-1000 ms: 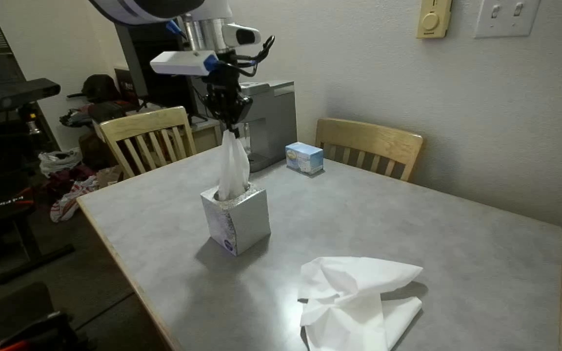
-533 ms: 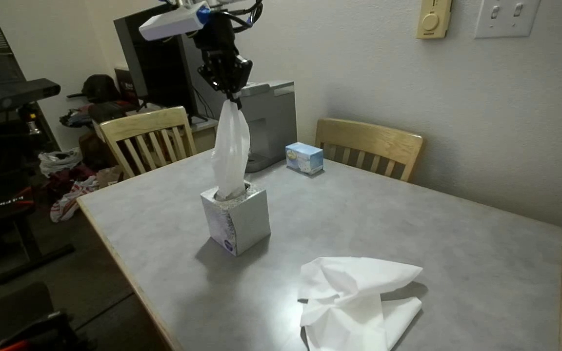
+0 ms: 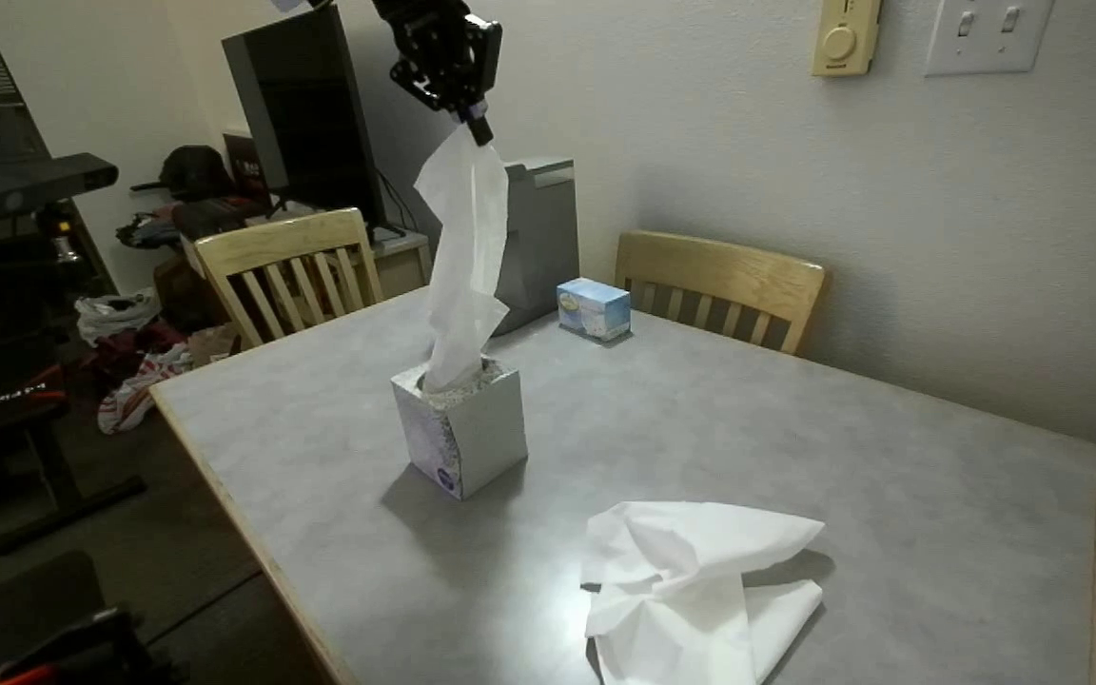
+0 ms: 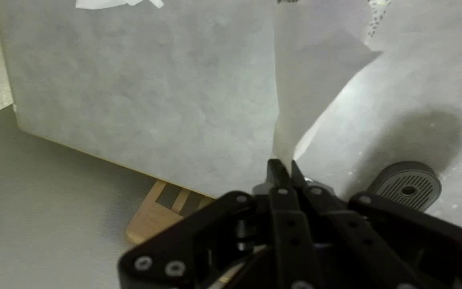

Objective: Get a wipe from the wipe box and place it on the table

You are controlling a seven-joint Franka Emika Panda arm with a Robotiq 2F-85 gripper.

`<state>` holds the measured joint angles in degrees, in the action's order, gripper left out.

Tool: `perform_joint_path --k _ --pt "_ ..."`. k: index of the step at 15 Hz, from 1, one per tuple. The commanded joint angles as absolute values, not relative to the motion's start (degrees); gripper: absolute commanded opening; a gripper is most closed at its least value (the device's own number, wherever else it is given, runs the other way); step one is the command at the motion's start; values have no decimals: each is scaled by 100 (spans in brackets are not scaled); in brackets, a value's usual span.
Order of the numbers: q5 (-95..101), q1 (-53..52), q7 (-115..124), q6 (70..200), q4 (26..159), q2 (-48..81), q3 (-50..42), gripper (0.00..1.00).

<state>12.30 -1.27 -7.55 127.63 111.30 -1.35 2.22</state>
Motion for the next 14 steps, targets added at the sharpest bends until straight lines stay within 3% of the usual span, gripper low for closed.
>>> perform_joint_path --k 1,10,14 --pt "1637 -78 -897 12896 10998 -151 145 0" --pt "1624 279 -2368 13338 10621 -16 -398 0" --pt "712 544 -4072 14220 10641 259 -724 0"
